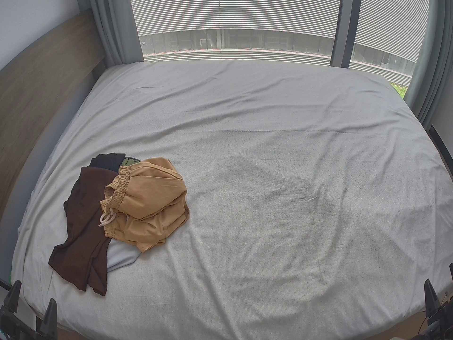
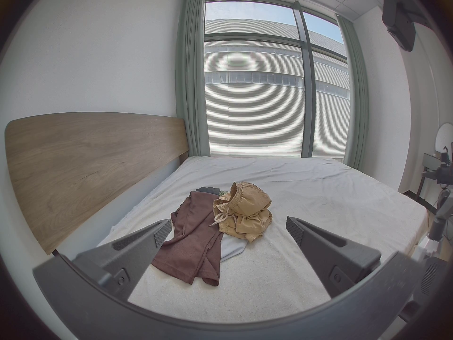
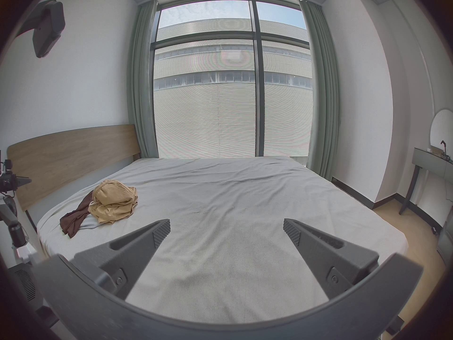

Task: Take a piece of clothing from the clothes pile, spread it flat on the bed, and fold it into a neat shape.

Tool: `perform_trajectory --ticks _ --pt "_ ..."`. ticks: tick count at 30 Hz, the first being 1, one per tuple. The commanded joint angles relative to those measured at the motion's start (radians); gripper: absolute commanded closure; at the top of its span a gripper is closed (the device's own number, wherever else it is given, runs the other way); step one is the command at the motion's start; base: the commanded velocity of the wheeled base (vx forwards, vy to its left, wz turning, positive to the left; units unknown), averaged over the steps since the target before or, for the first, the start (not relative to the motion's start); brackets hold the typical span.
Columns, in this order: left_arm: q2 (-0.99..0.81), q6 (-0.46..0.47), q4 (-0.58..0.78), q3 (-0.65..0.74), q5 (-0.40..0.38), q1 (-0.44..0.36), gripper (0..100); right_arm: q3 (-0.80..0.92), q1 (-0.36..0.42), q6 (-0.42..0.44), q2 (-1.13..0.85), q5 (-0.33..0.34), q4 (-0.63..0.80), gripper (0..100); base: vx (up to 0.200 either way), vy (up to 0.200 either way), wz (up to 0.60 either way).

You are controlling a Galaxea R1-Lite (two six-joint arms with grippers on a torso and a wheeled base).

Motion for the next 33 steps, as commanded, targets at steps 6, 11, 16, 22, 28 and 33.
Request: perform_trajectory --ticks 6,11,16,22,28,33 --pt "-0.016 0.002 0.001 0.018 -0.002 0.0 0 0.018 -0.003 -0.005 -0.013 0.003 0.0 0 0.0 0.0 0.0" --pt "-0.016 0.002 0.001 0.018 -0.002 0.0 0 0.018 -0.003 -0.004 -0.013 0.003 0.002 0 0.0 0.0 0.0" --pt "-0.016 0.0 -0.008 0.018 0.002 0.001 0 0.018 -0.003 -0.032 -0.013 0.006 0.0 0 0.0 0.0 0.0" --pt "0.122 -0.021 -0.003 -0.288 -0.041 -0.039 0 0.018 -0.003 -0.024 -0.013 0.003 0.0 0 0.0 0.0 0.0" --pt "0.389 -0.112 -0.055 -0.315 -0.068 -0.157 0 0.015 0.0 -0.03 -0.015 0.009 0.011 0 0.0 0.0 0.0" --pt "0.591 -0.142 -0.164 -0.349 -0.068 -0.227 0 0.015 -0.001 -0.033 -0.015 0.026 0.011 0 0.0 0.0 0.0"
